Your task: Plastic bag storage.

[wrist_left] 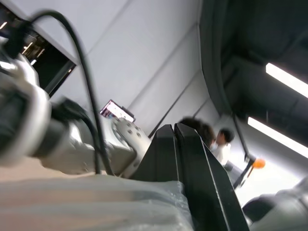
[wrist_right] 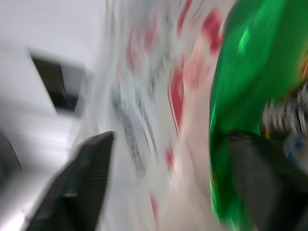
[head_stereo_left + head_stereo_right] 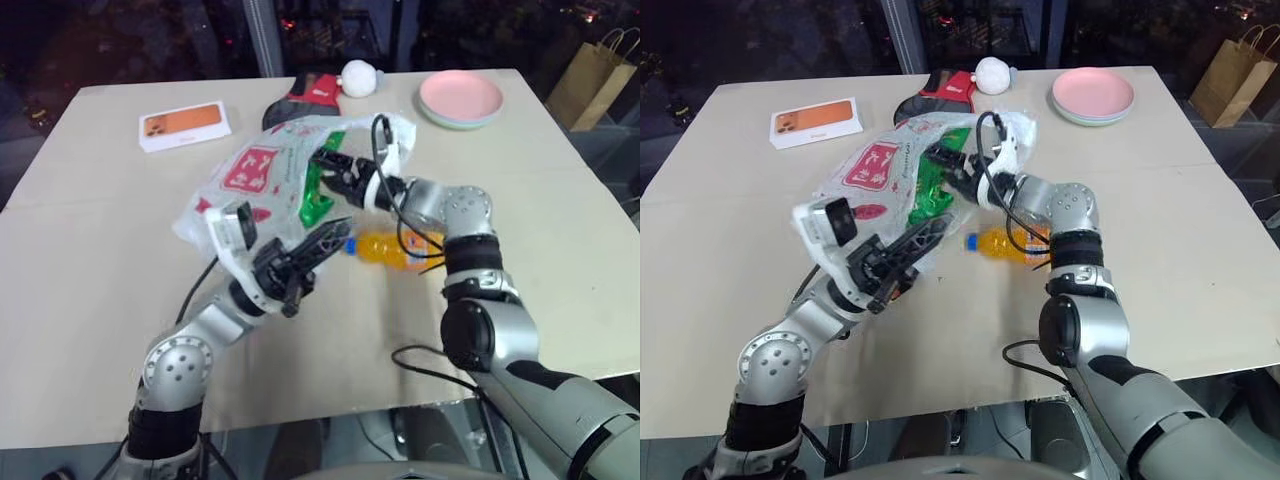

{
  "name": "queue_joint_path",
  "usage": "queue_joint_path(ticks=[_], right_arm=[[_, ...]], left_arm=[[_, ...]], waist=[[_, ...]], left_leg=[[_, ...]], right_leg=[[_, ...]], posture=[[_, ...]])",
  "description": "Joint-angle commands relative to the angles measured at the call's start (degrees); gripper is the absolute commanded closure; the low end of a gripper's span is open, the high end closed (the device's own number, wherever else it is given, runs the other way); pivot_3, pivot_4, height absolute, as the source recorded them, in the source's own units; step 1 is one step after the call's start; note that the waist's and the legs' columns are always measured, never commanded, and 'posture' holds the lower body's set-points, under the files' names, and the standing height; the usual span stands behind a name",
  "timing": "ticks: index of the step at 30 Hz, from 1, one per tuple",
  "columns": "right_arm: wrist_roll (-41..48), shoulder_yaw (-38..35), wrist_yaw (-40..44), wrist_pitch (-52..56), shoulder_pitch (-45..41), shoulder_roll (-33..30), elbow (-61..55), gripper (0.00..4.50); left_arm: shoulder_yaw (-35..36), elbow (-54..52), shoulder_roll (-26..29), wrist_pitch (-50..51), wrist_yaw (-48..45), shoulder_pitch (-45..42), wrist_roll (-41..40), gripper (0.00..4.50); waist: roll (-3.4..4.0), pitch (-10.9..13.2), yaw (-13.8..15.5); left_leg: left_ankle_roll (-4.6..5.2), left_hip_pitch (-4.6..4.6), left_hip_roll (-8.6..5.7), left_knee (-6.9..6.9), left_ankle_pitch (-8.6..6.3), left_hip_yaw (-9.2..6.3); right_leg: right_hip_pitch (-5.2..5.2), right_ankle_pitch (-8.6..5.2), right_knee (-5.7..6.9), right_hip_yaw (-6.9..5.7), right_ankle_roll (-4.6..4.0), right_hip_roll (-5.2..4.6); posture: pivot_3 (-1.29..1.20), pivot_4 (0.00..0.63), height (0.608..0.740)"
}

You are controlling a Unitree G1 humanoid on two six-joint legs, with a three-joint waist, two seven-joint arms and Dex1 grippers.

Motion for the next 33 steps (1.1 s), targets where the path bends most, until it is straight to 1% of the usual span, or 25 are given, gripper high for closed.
queue_joint_path(ticks=[1,4,6,9,11,13,16,18,20,23,25,28,30,32,33], right_arm=[[-4.5,9.0,5.7,0.1,2.5,-4.4,-6.9,0.02],[-7.6,14.0,12.6,-2.7,4.1,-11.2,-10.5,0.02],[-7.9,15.8,17.2,-3.5,4.7,-14.9,-12.8,0.02],[-2.4,14.6,33.1,-2.7,7.4,-26.1,-20.4,0.02],[-2.4,15.9,41.4,-5.4,9.8,-32.0,-23.5,0.02],[-5.7,19.1,47.5,-10.5,12.6,-37.4,-25.8,0.02],[-14.5,27.1,53.8,-20.0,16.5,-44.4,-27.8,0.02],[-18.3,30.0,54.5,-24.3,17.8,-45.4,-27.8,0.02],[-21.9,31.9,53.0,-28.0,18.4,-44.5,-27.1,0.02],[-31.1,37.4,50.2,-35.3,19.2,-44.1,-24.6,0.02],[-33.3,39.2,51.2,-36.9,20.0,-44.0,-23.5,0.02],[-34.3,39.9,52.9,-37.5,20.8,-44.1,-23.1,0.02],[-34.4,38.9,52.9,-38.5,20.7,-43.7,-22.0,0.55],[-32.0,37.4,54.7,-36.4,20.6,-43.4,-22.8,1.26],[-30.2,36.5,55.9,-34.4,20.6,-43.6,-24.0,1.31]], left_arm=[[5.2,1.8,-2.0,-1.1,5.7,-2.5,-8.9,4.50],[7.8,2.6,-3.0,-2.4,8.5,-3.8,-10.2,4.50],[8.5,2.3,-3.4,-2.5,9.6,-3.8,-10.5,4.50],[8.7,1.0,-3.7,-1.8,11.0,-2.2,-11.3,4.50],[8.8,0.5,-3.8,-1.6,11.4,-1.5,-11.5,4.50],[8.8,-0.1,-3.3,-1.5,11.6,-1.1,-11.0,4.50],[9.6,-1.7,-2.7,-2.3,13.3,-1.8,-11.4,4.50],[10.3,-2.9,-2.6,-2.9,14.5,-2.3,-12.5,4.50],[10.6,-3.7,-2.2,-3.1,15.2,-2.3,-12.4,4.50],[11.1,-4.5,-2.2,-3.6,16.1,-1.7,-13.1,4.50],[11.6,-4.5,-2.1,-3.8,16.3,-1.0,-13.2,4.50],[12.0,-4.5,-1.8,-4.0,16.4,-0.7,-13.0,4.50],[12.0,-4.5,-1.7,-4.1,16.3,-0.5,-12.9,4.50],[12.0,-4.8,-1.4,-4.2,15.8,-0.1,-11.9,4.50],[11.9,-5.0,-1.3,-4.3,15.5,0.2,-11.5,4.50]], waist=[[-0.01,0.0,0.2],[-0.01,0.0,0.4],[-0.01,0.0,0.6],[0.00,0.0,1.0],[0.00,0.0,1.4],[-0.02,0.0,1.5],[-0.02,0.0,1.4],[-0.02,0.0,1.3],[-0.02,0.0,1.3],[-0.02,0.0,1.5],[-0.03,0.0,1.7],[-0.04,0.0,1.9],[-0.04,0.0,1.9],[-0.04,0.0,1.9],[-0.04,0.0,1.9]], left_leg=[[0.00,-0.01,-0.01,0.04,0.00,-0.03],[0.00,-0.01,-0.03,0.12,0.00,-0.06],[0.00,-0.04,-0.08,0.14,0.00,-0.06],[0.00,-0.09,-0.08,0.14,0.00,-0.07],[0.00,-0.12,-0.06,0.13,0.00,-0.07],[0.00,-0.12,-0.04,0.08,0.00,-0.06],[0.00,-0.02,-0.02,0.08,0.00,-0.03],[0.00,0.01,-0.02,0.10,0.00,-0.02],[-0.01,0.09,-0.02,0.11,0.00,0.02],[-0.03,0.17,-0.02,0.11,0.02,-0.01],[-0.09,0.17,-0.03,0.13,0.05,-0.02],[-0.22,0.12,-0.08,0.14,0.13,-0.04],[-0.25,0.04,-0.08,0.15,0.15,-0.08],[-0.24,0.05,-0.08,0.15,0.14,-0.10],[-0.24,0.05,-0.07,0.15,0.14,-0.13]], right_leg=[[0.00,0.00,0.02,-0.04,0.00,0.00],[0.01,0.01,0.08,-0.07,0.01,-0.01],[0.02,0.01,0.08,-0.07,0.02,-0.04],[0.01,0.01,-0.04,-0.08,0.02,-0.05],[0.02,0.00,-0.16,-0.10,0.02,-0.05],[0.03,0.00,-0.23,-0.10,0.02,-0.05],[0.14,0.00,-0.24,-0.09,0.03,-0.04],[0.14,0.00,-0.17,-0.07,0.03,-0.04],[0.13,0.00,-0.04,0.00,0.03,-0.02],[0.17,0.00,0.03,0.02,0.03,0.02],[0.21,0.00,0.01,0.01,0.03,-0.01],[0.22,0.00,-0.07,-0.02,0.03,-0.06],[0.21,0.00,-0.12,-0.08,0.03,-0.08],[0.22,0.00,-0.12,-0.09,0.03,-0.08],[0.22,0.00,-0.11,-0.12,0.02,-0.07]], posture=[[0.00,0.150,0.740],[0.00,0.150,0.740],[0.00,0.150,0.740],[0.00,0.150,0.740],[0.00,0.150,0.740],[0.00,0.150,0.740],[0.00,0.150,0.740],[0.00,0.150,0.740],[0.00,0.150,0.740],[0.00,0.150,0.740],[0.00,0.150,0.740],[0.00,0.150,0.740],[0.00,0.150,0.740],[0.00,0.150,0.740],[0.00,0.150,0.740]])
